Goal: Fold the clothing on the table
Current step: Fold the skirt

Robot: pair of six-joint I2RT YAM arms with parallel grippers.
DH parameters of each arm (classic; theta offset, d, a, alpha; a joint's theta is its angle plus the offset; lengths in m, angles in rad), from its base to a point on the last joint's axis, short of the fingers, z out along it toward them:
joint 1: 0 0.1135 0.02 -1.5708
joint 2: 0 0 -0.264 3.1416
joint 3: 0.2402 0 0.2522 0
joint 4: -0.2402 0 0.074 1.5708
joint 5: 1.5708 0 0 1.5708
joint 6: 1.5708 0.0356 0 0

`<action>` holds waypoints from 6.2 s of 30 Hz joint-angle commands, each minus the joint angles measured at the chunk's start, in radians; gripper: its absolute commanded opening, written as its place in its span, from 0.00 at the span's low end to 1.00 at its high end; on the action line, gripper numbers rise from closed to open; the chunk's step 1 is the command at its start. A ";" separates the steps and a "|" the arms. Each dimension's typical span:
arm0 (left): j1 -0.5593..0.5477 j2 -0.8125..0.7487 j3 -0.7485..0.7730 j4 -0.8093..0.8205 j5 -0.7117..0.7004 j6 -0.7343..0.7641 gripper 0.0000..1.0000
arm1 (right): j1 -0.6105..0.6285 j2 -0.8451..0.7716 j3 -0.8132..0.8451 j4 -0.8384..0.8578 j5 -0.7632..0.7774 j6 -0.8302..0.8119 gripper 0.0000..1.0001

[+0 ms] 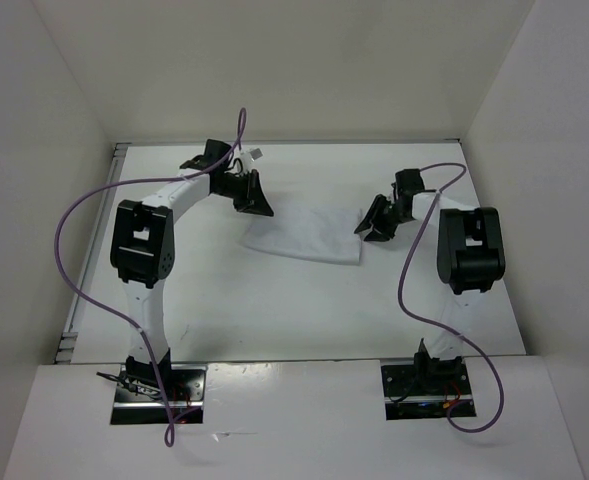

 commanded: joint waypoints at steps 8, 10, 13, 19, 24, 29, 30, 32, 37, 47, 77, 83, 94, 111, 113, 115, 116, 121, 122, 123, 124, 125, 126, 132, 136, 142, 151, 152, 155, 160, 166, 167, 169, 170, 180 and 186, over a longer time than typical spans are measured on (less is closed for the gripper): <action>-0.008 -0.010 -0.009 0.043 0.074 0.007 0.07 | 0.034 0.038 -0.075 0.059 -0.044 0.048 0.25; -0.028 0.017 0.017 0.043 0.074 0.018 0.07 | 0.047 0.049 -0.096 0.088 -0.055 0.062 0.16; -0.074 0.043 0.052 0.004 0.119 0.058 0.07 | 0.067 0.049 -0.132 0.120 -0.069 0.088 0.02; -0.138 0.046 0.003 -0.046 0.074 0.113 0.07 | 0.076 -0.018 -0.124 0.093 -0.014 0.082 0.00; -0.160 0.025 -0.135 -0.024 -0.025 0.127 0.07 | 0.076 -0.031 -0.074 0.059 -0.013 0.064 0.00; -0.160 0.037 -0.146 -0.035 -0.110 0.127 0.07 | 0.076 -0.031 -0.052 0.049 -0.024 0.064 0.00; -0.171 0.061 -0.137 -0.044 -0.122 0.127 0.07 | 0.076 -0.031 -0.052 0.049 -0.024 0.064 0.00; -0.171 0.078 -0.112 -0.044 -0.131 0.118 0.07 | 0.076 -0.031 -0.052 0.049 -0.033 0.064 0.00; -0.180 0.112 -0.080 -0.020 -0.118 0.095 0.06 | 0.076 -0.040 -0.043 0.040 -0.021 0.064 0.00; -0.189 0.192 -0.028 -0.052 -0.131 0.084 0.06 | 0.085 -0.100 -0.002 0.002 -0.021 0.054 0.00; -0.198 0.184 0.156 -0.020 0.010 -0.017 0.07 | 0.113 -0.134 0.232 -0.109 -0.012 0.008 0.00; -0.217 0.194 0.080 0.040 0.010 -0.049 0.07 | 0.113 -0.134 0.232 -0.109 -0.012 0.008 0.00; -0.269 0.290 0.015 0.137 0.020 -0.100 0.07 | 0.122 -0.134 0.241 -0.109 -0.030 0.008 0.00; -0.332 0.245 0.034 0.069 0.001 -0.070 0.07 | 0.122 -0.203 0.316 -0.132 -0.087 0.028 0.00; -0.300 0.159 0.034 0.060 0.001 -0.059 0.08 | 0.122 -0.191 0.325 -0.132 -0.078 0.028 0.00; -0.266 0.099 0.034 0.034 -0.015 -0.047 0.08 | 0.122 -0.180 0.336 -0.150 -0.078 0.028 0.00; -0.228 0.047 0.046 0.004 -0.063 -0.037 0.10 | 0.122 -0.180 0.345 -0.150 -0.078 0.028 0.00; -0.117 -0.033 0.073 -0.059 -0.211 0.006 0.10 | 0.122 -0.180 0.345 -0.150 -0.069 0.028 0.00; -0.100 -0.033 0.073 -0.060 -0.211 0.006 0.10 | 0.122 -0.171 0.345 -0.150 -0.069 0.028 0.00; -0.074 -0.033 0.073 -0.060 -0.222 0.006 0.10 | 0.122 -0.171 0.345 -0.150 -0.069 0.028 0.00; -0.062 -0.033 0.073 -0.060 -0.234 0.006 0.09 | 0.122 -0.171 0.345 -0.150 -0.069 0.028 0.00; -0.053 -0.024 0.046 -0.040 -0.249 0.006 0.09 | 0.122 -0.171 0.345 -0.150 -0.069 0.028 0.00; -0.041 -0.024 0.035 -0.029 -0.280 0.006 0.07 | 0.122 -0.171 0.345 -0.150 -0.069 0.028 0.00; -0.030 0.049 0.026 -0.017 -0.341 0.006 0.06 | 0.122 -0.171 0.354 -0.159 -0.069 0.019 0.00; -0.030 0.091 0.001 0.005 -0.361 0.006 0.06 | 0.122 -0.171 0.354 -0.168 -0.069 0.019 0.00; -0.030 0.112 -0.058 0.034 -0.352 0.006 0.06 | 0.149 -0.180 0.376 -0.179 -0.069 0.030 0.00; -0.077 0.103 -0.147 0.089 -0.274 -0.025 0.06 | 0.266 -0.028 0.524 -0.161 -0.046 0.090 0.00; -0.088 0.091 -0.158 0.089 -0.274 -0.025 0.06 | 0.277 -0.011 0.537 -0.152 -0.046 0.090 0.00; -0.088 0.071 -0.169 0.089 -0.254 -0.025 0.06 | 0.320 0.062 0.586 -0.151 -0.027 0.100 0.00; -0.088 0.042 -0.189 0.089 -0.243 -0.025 0.06 | 0.376 0.168 0.656 -0.161 0.042 0.100 0.00; -0.088 0.032 -0.189 0.089 -0.233 -0.025 0.06 | 0.395 0.242 0.709 -0.179 0.078 0.110 0.00; -0.088 0.032 -0.189 0.080 -0.233 -0.016 0.06 | 0.395 0.242 0.709 -0.179 0.079 0.110 0.00; -0.088 0.032 -0.189 0.080 -0.224 -0.016 0.06 | 0.406 0.253 0.700 -0.167 0.088 0.119 0.00; -0.088 0.032 -0.189 0.080 -0.223 -0.016 0.06 | 0.406 0.263 0.700 -0.167 0.088 0.119 0.00; -0.088 0.032 -0.180 0.080 -0.223 -0.016 0.06 | 0.475 0.325 0.700 -0.148 0.057 0.119 0.00; -0.079 0.032 -0.180 0.080 -0.223 -0.007 0.06 | 0.493 0.357 0.718 -0.148 0.048 0.119 0.00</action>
